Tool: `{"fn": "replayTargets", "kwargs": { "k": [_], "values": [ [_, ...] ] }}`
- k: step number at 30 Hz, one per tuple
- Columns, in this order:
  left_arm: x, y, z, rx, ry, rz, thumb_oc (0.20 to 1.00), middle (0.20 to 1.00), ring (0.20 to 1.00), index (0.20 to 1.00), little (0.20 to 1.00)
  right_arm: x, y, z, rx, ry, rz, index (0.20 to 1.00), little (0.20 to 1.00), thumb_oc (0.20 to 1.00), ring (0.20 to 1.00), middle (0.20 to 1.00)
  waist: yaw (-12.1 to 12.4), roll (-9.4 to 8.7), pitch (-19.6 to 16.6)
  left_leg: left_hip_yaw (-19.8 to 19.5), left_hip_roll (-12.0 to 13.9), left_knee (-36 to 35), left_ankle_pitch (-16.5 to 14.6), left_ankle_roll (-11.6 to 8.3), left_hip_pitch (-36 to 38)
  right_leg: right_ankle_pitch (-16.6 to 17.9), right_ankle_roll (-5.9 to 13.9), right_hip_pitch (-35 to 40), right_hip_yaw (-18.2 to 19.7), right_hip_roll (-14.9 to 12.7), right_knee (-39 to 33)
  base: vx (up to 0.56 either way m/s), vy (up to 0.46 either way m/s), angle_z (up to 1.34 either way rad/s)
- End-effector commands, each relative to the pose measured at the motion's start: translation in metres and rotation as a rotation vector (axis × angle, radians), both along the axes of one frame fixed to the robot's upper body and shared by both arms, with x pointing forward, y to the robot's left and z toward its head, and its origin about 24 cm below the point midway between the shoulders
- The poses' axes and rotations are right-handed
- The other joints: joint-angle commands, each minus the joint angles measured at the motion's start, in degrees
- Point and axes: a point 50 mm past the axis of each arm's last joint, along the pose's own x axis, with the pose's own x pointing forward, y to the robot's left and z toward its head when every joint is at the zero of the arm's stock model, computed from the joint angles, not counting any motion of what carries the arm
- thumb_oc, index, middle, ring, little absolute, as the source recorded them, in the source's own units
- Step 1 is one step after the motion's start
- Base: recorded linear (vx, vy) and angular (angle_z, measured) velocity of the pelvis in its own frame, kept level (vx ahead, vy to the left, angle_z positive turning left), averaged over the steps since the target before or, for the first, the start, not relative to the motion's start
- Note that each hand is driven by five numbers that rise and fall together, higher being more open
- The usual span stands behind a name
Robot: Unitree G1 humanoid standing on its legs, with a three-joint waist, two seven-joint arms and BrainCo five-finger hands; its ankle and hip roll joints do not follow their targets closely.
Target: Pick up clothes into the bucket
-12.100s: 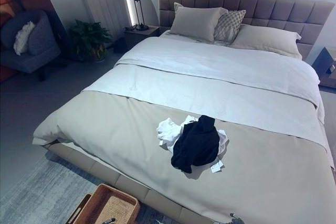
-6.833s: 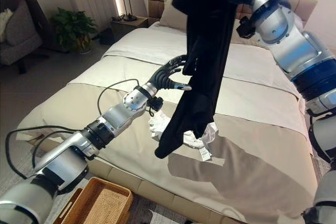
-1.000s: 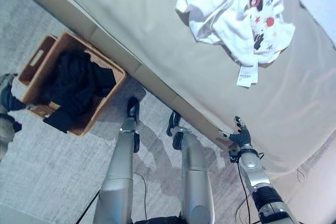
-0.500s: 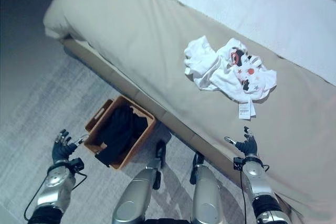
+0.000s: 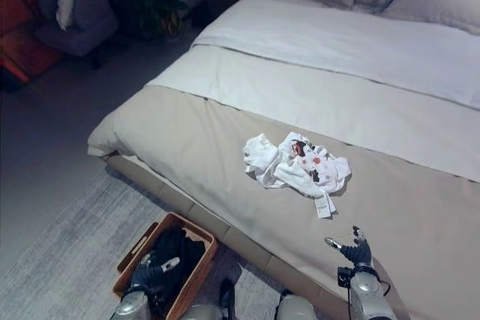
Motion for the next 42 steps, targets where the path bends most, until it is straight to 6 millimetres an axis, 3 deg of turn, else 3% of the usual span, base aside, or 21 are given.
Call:
{"fn": "replayTargets", "kwargs": {
  "k": [1, 5, 9, 13, 14, 16, 17, 18, 20, 21, 23, 24, 27, 28, 29, 34, 42],
  "values": [
    [0.009, 0.003, 0.003, 0.084, 0.0, -0.094, 1.0, 1.0, 1.0, 1.0, 1.0, 0.029, -0.001, 0.032, -0.093, -0.183, 0.037, 1.0, 1.0, 1.0, 1.0, 1.0, 0.3, -2.32, 1.7, 0.3, -3.4, 4.0, -6.3, 1.6, 1.7, 7.5, 3.16, 6.1, 1.3, -2.2, -11.6, 0.05, -0.058, 0.02],
    [0.004, -0.002, 0.001, 0.12, 0.035, -0.189, 1.0, 1.0, 1.0, 1.0, 1.0, 0.048, -0.011, 0.058, -0.189, -0.279, 0.022, 1.0, 1.0, 1.0, 1.0, 1.0, 0.3, -1.85, 2.9, 0.2, -3.5, 4.3, -6.4, 1.76, 1.0, 7.3, 3.05, 5.0, 1.2, -2.1, -10.9, -0.01, -0.009, 0.01],
    [0.014, -0.008, 0.006, 0.154, -0.004, -0.273, 1.0, 1.0, 1.0, 1.0, 1.0, 0.077, -0.023, 0.095, -0.328, -0.384, 0.02, 1.0, 1.0, 1.0, 1.0, 1.0, 0.6, -0.71, 5.4, -0.1, -3.7, 4.8, -5.9, 2.1, -1.7, 7.2, 2.94, 0.5, 1.7, -2.2, -7.7, -0.09, 0.009, -0.01],
    [0.023, -0.013, 0.011, 0.149, -0.055, -0.272, 1.0, 1.0, 1.0, 1.0, 1.0, 0.108, -0.037, 0.136, -0.46, -0.465, 0.008, 1.0, 1.0, 1.0, 1.0, 1.0, 1.4, 0.72, 7.9, -0.1, -4.4, 5.4, -5.3, 2.38, -5.5, 7.6, 2.86, -4.6, 2.2, -2.7, -5.5, -0.1, 0.033, -0.02],
    [0.023, -0.013, 0.011, 0.148, -0.056, -0.271, 1.0, 1.0, 1.0, 1.0, 1.0, 0.108, -0.037, 0.137, -0.461, -0.467, 0.009, 1.0, 1.0, 1.0, 1.0, 1.0, 1.4, 0.77, 7.8, -0.1, -4.4, 5.5, -5.3, 2.39, -5.8, 7.6, 2.86, -5.0, 2.2, -2.7, -5.4, -0.04, 0.043, -0.02],
    [0.026, -0.017, 0.014, 0.143, -0.088, -0.291, 1.0, 1.0, 1.0, 1.0, 1.0, 0.129, -0.05, 0.166, -0.558, -0.483, -0.006, 1.0, 1.0, 1.0, 1.0, 1.0, 2.5, 1.49, 9.0, 0.2, -4.8, 5.9, -5.1, 2.6, -8.0, 8.2, 3.01, -7.6, 3.2, -2.9, -4.9, -0.01, 0.036, -0.09],
    [0.026, -0.018, 0.015, 0.142, -0.089, -0.29, 1.0, 1.0, 1.0, 1.0, 1.0, 0.13, -0.05, 0.167, -0.558, -0.484, -0.005, 1.0, 1.0, 1.0, 1.0, 1.0, 2.5, 1.52, 9.0, 0.3, -4.7, 6.0, -5.1, 2.6, -8.1, 8.2, 3.01, -7.8, 3.3, -2.9, -4.9, -0.02, 0.038, -0.16],
    [0.03, -0.021, 0.017, 0.141, -0.113, -0.308, 1.0, 1.0, 1.0, 1.0, 1.0, 0.142, -0.058, 0.193, -0.635, -0.511, -0.017, 1.0, 1.0, 1.0, 1.0, 1.0, 3.0, 2.08, 10.2, 0.6, -4.9, 6.3, -4.9, 2.66, -9.7, 8.4, 3.12, -9.7, 4.1, -3.1, -4.1, -0.02, 0.037, -0.18],
    [0.031, -0.023, 0.019, 0.138, -0.125, -0.314, 1.0, 1.0, 1.0, 1.0, 1.0, 0.147, -0.062, 0.204, -0.655, -0.526, -0.027, 1.0, 1.0, 1.0, 1.0, 1.0, 3.2, 2.31, 10.6, 0.8, -5.0, 6.5, -4.7, 2.61, -10.6, 8.4, 3.13, -10.6, 4.3, -3.2, -3.7, -0.02, 0.036, -0.09],
    [0.034, -0.026, 0.022, 0.131, -0.147, -0.324, 1.0, 1.0, 1.0, 1.0, 1.0, 0.156, -0.07, 0.23, -0.712, -0.544, -0.051, 1.0, 1.0, 1.0, 1.0, 1.0, 3.6, 2.86, 11.8, 0.8, -5.0, 6.8, -4.4, 2.54, -12.3, 8.6, 3.15, -12.8, 4.6, -3.5, -2.7, -0.02, 0.03, -0.02],
    [0.035, -0.026, 0.023, 0.122, -0.16, -0.319, 1.0, 1.0, 1.0, 1.0, 1.0, 0.164, -0.076, 0.26, -0.775, -0.577, -0.077, 1.0, 1.0, 1.0, 1.0, 1.0, 4.1, 3.27, 13.3, 0.9, -5.2, 7.3, -4.2, 2.55, -13.9, 8.5, 3.1, -14.7, 4.6, -3.5, -1.3, -0.02, 0.023, 0.0],
    [0.036, -0.027, 0.023, 0.12, -0.162, -0.317, 1.0, 1.0, 1.0, 1.0, 1.0, 0.165, -0.075, 0.262, -0.777, -0.58, -0.076, 1.0, 1.0, 1.0, 1.0, 1.0, 4.0, 3.31, 13.3, 0.9, -5.2, 7.4, -4.2, 2.56, -14.1, 8.4, 3.1, -15.0, 4.7, -3.5, -1.1, -0.04, 0.034, 0.02],
    [0.04, -0.033, 0.025, 0.111, -0.18, -0.328, 1.0, 1.0, 1.0, 1.0, 1.0, 0.171, -0.084, 0.308, -0.861, -0.631, -0.143, 1.0, 1.0, 1.0, 1.0, 1.0, 4.7, 4.08, 15.9, 0.6, -5.6, 8.0, -3.5, 2.65, -17.2, 7.7, 2.9, -19.3, 4.8, -4.1, 2.6, -0.04, 0.025, 0.05],
    [0.04, -0.033, 0.025, 0.111, -0.18, -0.328, 1.0, 1.0, 1.0, 1.0, 1.0, 0.171, -0.084, 0.308, -0.861, -0.631, -0.142, 1.0, 1.0, 1.0, 1.0, 1.0, 4.6, 4.04, 16.0, 0.6, -5.6, 8.1, -3.7, 2.65, -17.0, 7.3, 2.9, -19.2, 4.8, -4.2, 2.9, -0.07, 0.05, 0.07],
    [0.045, -0.038, 0.029, 0.099, -0.21, -0.335, 1.0, 1.0, 1.0, 1.0, 1.0, 0.173, -0.084, 0.33, -0.903, -0.662, -0.158, 1.0, 1.0, 1.0, 1.0, 1.0, 4.6, 4.56, 17.2, 0.5, -5.8, 8.1, -3.1, 2.69, -18.5, 6.9, 2.78, -22.0, 5.0, -4.9, 5.9, -0.05, 0.036, 0.06],
    [0.061, -0.052, 0.037, 0.087, -0.263, -0.374, 1.0, 1.0, 1.0, 1.0, 1.0, 0.173, -0.09, 0.371, -0.973, -0.663, -0.213, 1.0, 1.0, 1.0, 1.0, 1.0, 4.9, 5.21, 19.5, -0.4, -6.9, 8.7, -2.2, 2.56, -21.4, 5.7, 2.36, -25.9, 4.5, -6.7, 9.9, -0.06, 0.011, 0.17],
    [0.076, -0.071, 0.051, 0.052, -0.354, -0.421, 1.0, 1.0, 1.0, 1.0, 1.0, 0.179, -0.08, 0.393, -1.085, -0.624, -0.162, 1.0, 1.0, 1.0, 1.0, 1.0, 6.1, 6.5, 19.5, -1.4, -6.8, 7.0, -0.4, 2.49, -24.4, 5.8, 2.48, -30.9, 4.4, -7.4, 11.3, -0.02, -0.021, 0.1]
  ]
}}
